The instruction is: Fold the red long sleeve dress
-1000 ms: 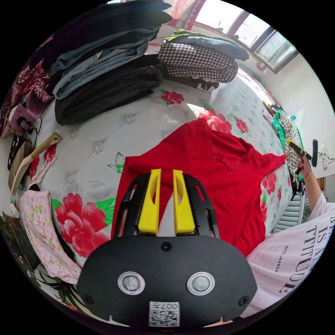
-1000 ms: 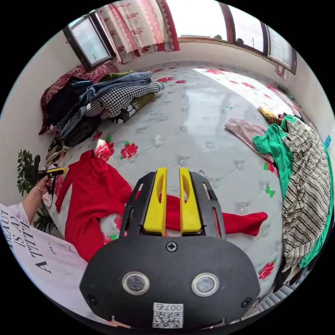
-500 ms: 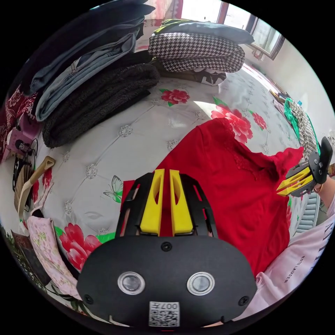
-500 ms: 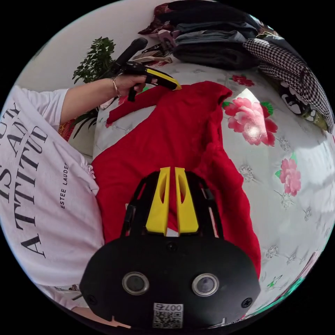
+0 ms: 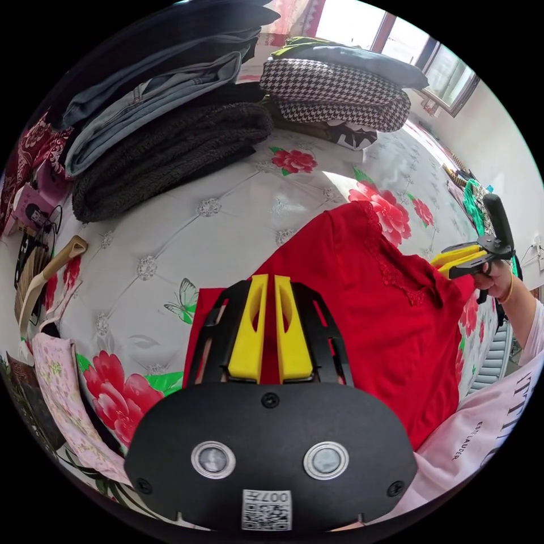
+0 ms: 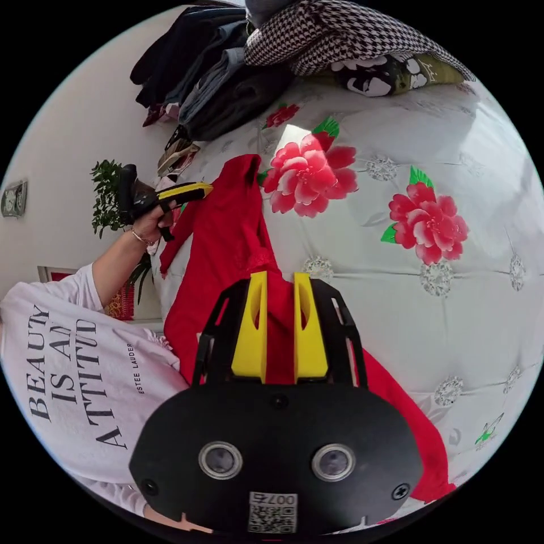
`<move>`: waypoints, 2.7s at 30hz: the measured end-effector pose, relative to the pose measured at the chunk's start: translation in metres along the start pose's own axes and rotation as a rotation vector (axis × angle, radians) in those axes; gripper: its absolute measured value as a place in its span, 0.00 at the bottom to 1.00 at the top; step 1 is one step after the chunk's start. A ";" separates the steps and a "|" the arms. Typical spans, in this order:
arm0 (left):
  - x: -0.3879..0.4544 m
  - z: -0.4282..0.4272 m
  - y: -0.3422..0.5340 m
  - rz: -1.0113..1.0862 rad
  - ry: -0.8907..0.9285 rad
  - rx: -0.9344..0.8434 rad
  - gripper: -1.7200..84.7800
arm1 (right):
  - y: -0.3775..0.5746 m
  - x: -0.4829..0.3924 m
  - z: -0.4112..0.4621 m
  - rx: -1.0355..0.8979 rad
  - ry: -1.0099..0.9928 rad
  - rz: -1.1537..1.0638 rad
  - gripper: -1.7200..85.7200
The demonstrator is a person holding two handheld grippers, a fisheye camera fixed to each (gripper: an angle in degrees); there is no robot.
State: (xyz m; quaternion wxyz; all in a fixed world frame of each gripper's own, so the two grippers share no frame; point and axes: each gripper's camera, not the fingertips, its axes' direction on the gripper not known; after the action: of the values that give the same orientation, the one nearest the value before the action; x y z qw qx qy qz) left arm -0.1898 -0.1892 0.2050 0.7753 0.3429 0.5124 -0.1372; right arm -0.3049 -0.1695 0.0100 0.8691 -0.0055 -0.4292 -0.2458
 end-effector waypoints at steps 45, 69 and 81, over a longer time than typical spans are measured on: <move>0.060 -0.151 0.295 -0.158 0.062 -0.105 0.08 | 0.258 -0.156 0.047 -0.077 0.191 -0.003 0.05; -0.159 -0.172 0.283 -0.949 -0.096 0.067 0.14 | 0.224 -0.202 -0.017 0.203 0.277 0.204 0.02; -0.227 -0.299 0.217 -0.721 0.052 0.515 0.04 | 0.214 -0.226 -0.041 0.239 0.335 0.227 0.02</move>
State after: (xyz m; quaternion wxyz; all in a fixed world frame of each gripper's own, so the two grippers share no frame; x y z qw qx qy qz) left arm -0.3763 0.1380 0.4195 0.5540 0.3278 0.5677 -0.5132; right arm -0.2971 0.1051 -0.1420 0.9447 0.0901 -0.3016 -0.0914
